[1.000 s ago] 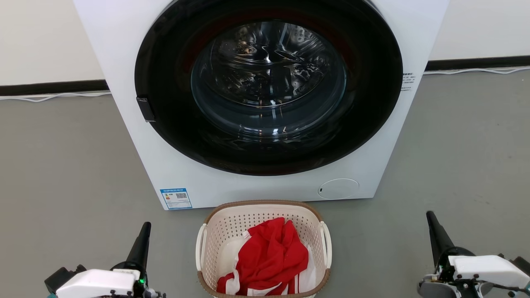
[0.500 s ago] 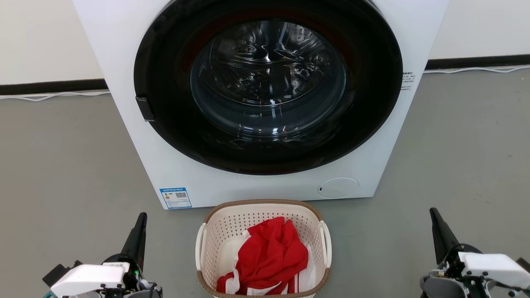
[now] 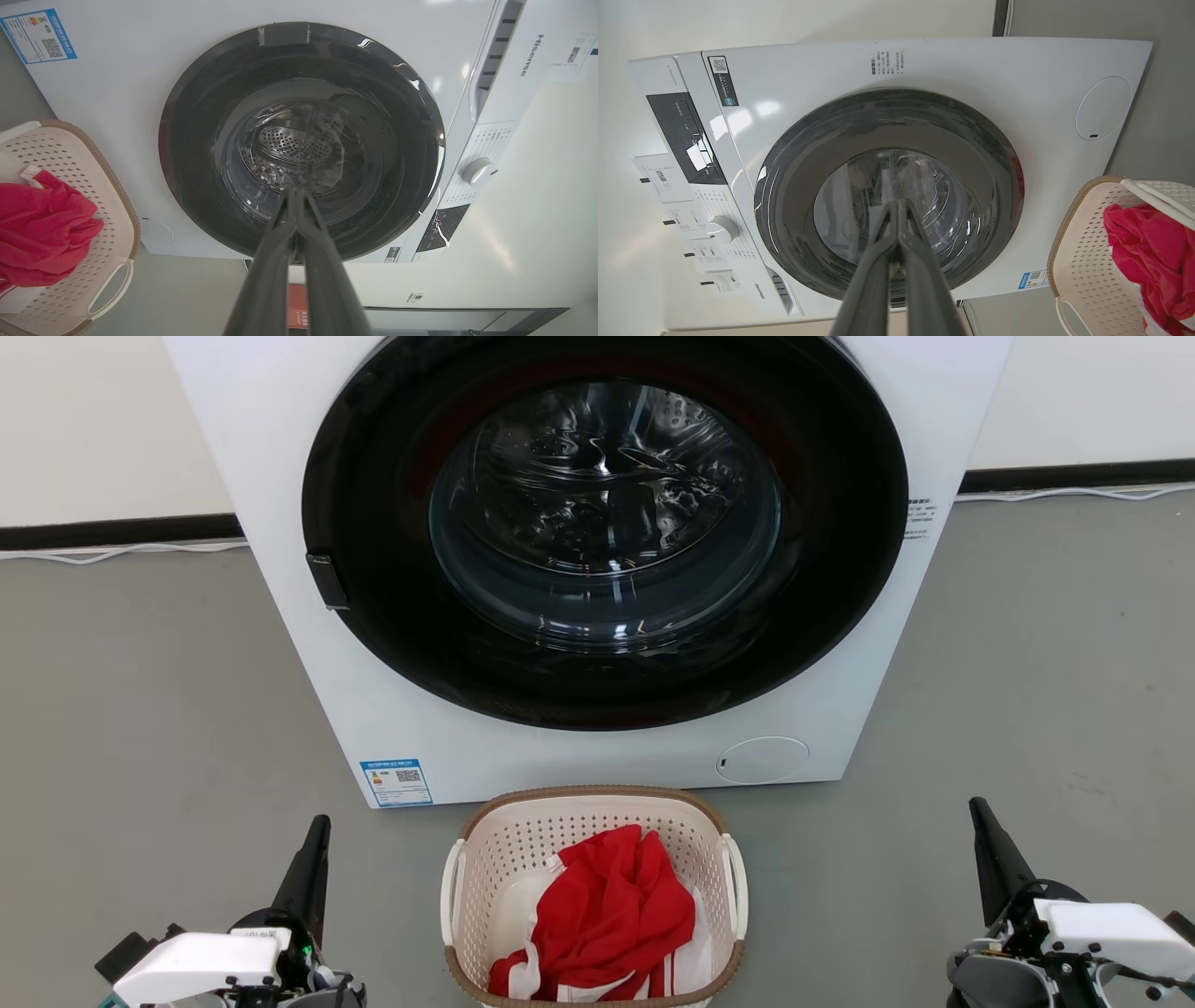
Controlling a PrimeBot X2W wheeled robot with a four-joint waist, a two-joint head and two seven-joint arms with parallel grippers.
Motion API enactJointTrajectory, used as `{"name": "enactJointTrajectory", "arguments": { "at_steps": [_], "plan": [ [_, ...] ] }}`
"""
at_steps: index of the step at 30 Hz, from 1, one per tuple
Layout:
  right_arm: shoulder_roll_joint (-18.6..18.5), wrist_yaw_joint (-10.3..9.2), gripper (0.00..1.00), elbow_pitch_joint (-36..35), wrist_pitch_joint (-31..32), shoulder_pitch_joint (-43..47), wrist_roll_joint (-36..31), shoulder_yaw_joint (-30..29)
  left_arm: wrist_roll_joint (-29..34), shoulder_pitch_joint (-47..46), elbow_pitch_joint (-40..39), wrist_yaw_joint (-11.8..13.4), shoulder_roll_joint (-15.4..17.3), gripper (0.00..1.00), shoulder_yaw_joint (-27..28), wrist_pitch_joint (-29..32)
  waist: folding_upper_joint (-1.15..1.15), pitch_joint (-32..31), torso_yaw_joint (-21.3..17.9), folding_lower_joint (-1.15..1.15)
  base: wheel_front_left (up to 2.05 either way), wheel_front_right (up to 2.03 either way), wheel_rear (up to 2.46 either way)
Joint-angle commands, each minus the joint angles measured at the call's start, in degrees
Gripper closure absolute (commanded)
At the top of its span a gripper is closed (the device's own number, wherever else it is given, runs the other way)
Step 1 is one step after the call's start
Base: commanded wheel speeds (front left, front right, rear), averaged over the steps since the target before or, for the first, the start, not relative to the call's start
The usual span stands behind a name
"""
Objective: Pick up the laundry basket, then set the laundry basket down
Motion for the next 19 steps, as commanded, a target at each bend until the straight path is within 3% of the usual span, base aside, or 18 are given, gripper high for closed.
{"name": "enactJointTrajectory", "arguments": {
  "at_steps": [1,19],
  "plan": [
    [-0.41,0.42,1.0,-1.68,0.51,-2.33,0.61,1.13,-0.22,-3.02,-1.28,-0.58,0.35,1.0,1.81,0.36,0.0,0.0,0.0,0.0,0.0,0.0,0.0],
    [-0.33,0.42,1.0,-1.68,0.61,-2.34,0.51,1.02,0.01,-3.04,-1.26,-0.58,0.15,1.0,2.09,0.58,0.0,0.0,0.0,0.0,0.0,0.0,0.0]
  ]
}}
